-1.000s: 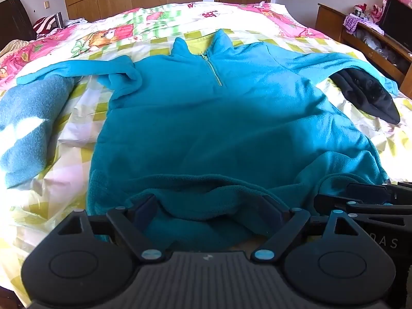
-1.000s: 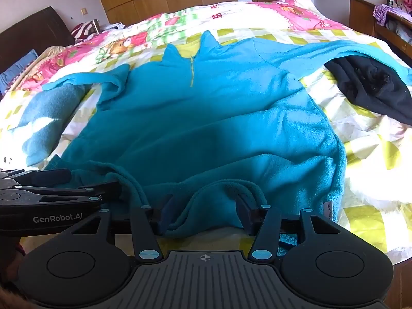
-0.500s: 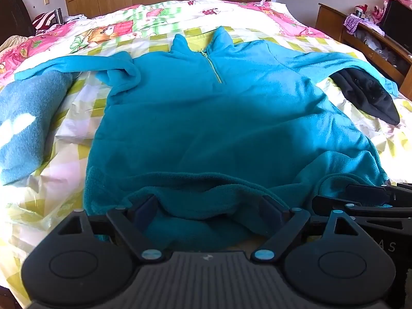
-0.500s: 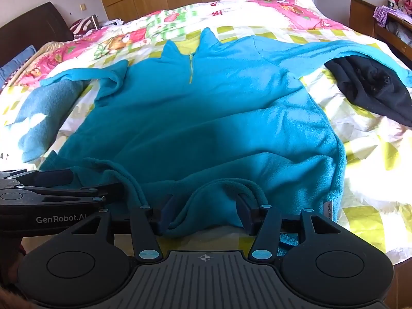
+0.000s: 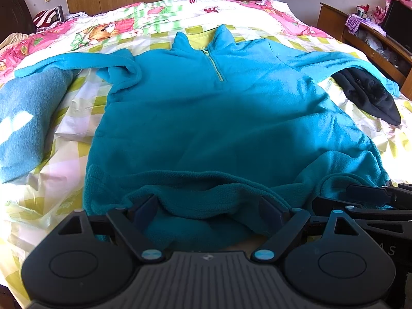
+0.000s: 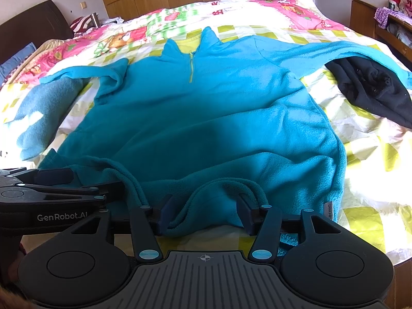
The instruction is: Fold small clothes
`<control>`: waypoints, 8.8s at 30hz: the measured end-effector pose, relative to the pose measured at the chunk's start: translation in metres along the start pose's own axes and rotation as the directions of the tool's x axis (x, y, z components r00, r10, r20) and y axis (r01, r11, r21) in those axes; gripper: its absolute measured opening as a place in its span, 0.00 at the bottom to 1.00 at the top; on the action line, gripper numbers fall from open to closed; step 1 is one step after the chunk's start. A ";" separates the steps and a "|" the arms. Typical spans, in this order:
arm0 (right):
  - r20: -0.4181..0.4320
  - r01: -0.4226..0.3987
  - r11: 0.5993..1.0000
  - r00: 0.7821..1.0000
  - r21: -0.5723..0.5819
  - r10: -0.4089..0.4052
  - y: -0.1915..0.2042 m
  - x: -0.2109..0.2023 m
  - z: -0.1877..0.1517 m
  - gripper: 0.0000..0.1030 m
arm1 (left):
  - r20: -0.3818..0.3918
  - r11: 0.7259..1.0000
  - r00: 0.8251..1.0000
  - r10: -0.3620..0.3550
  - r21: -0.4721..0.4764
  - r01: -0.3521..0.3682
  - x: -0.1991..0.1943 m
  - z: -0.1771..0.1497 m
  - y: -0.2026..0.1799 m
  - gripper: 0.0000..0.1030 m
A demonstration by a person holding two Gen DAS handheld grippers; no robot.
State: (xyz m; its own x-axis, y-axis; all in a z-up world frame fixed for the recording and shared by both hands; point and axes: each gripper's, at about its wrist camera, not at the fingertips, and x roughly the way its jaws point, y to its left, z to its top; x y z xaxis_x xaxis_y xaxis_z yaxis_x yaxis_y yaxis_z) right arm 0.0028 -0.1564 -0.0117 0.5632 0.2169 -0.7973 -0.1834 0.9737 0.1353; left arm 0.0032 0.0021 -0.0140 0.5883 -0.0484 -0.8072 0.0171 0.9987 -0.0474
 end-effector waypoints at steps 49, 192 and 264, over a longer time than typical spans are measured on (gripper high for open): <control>-0.007 0.014 1.000 1.000 -0.021 -0.014 0.006 0.001 -0.002 0.51 | -0.006 0.999 0.999 0.038 0.022 -0.038 0.001 -0.001 -0.003 0.94; 0.357 0.270 0.438 0.925 -0.857 0.129 0.067 0.177 0.110 0.09 | 0.104 0.998 0.994 0.027 -0.054 -0.022 0.117 0.111 0.069 0.94; 0.436 0.472 0.617 0.872 -0.630 -0.221 -0.092 0.144 0.111 0.28 | 0.265 0.947 0.959 -0.097 0.320 0.007 0.158 0.209 -0.037 0.91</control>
State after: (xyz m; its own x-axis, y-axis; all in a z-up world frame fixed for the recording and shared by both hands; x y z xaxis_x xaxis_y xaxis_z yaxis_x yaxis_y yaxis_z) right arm 0.1905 -0.2070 -0.0736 0.8834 0.0047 -0.4685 -0.3554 0.6584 -0.6634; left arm 0.2649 -0.0392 -0.0167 0.7771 -0.1396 -0.6137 0.2793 0.9503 0.1374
